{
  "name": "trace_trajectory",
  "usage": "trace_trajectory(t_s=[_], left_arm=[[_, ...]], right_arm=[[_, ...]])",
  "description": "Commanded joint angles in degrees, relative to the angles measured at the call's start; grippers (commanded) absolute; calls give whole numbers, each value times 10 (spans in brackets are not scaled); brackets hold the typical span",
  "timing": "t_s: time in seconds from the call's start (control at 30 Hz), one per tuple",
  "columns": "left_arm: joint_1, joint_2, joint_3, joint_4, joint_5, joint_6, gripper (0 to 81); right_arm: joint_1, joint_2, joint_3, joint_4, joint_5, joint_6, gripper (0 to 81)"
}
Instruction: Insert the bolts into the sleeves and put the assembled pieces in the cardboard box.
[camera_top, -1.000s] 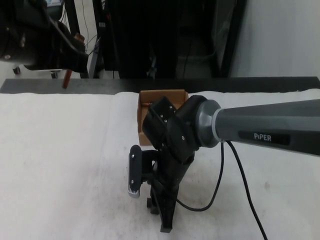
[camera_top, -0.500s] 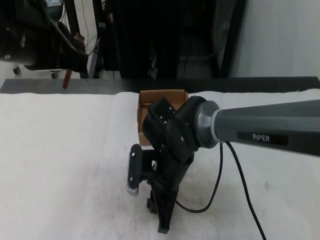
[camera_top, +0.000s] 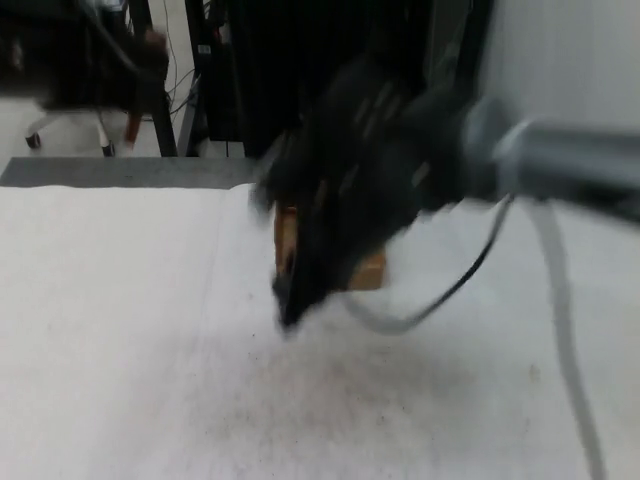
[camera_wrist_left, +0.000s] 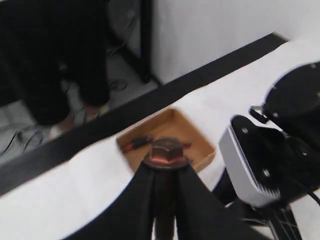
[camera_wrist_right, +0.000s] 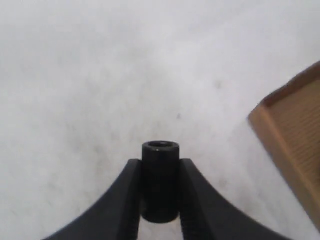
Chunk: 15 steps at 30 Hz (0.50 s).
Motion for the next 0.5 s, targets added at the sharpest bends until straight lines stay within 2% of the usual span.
trace_trajectory(t_s=[0.0, 0.1, 0.33, 0.47], left_arm=[[1, -28, -4, -70, 104, 0, 2], [1, -39, -4, -148, 155, -34, 2], [1, -19, -4, -349, 268, -187, 2], [1, 4, -4, -437, 289, -264, 2]], right_arm=[[-22, -43, -6, -34, -82, 65, 8], [-46, -88, 1, -65, -170, 89, 8], [-66, -154, 23, -77, -235, 70, 8], [-65, -169, 25, -101, -286, 72, 8]])
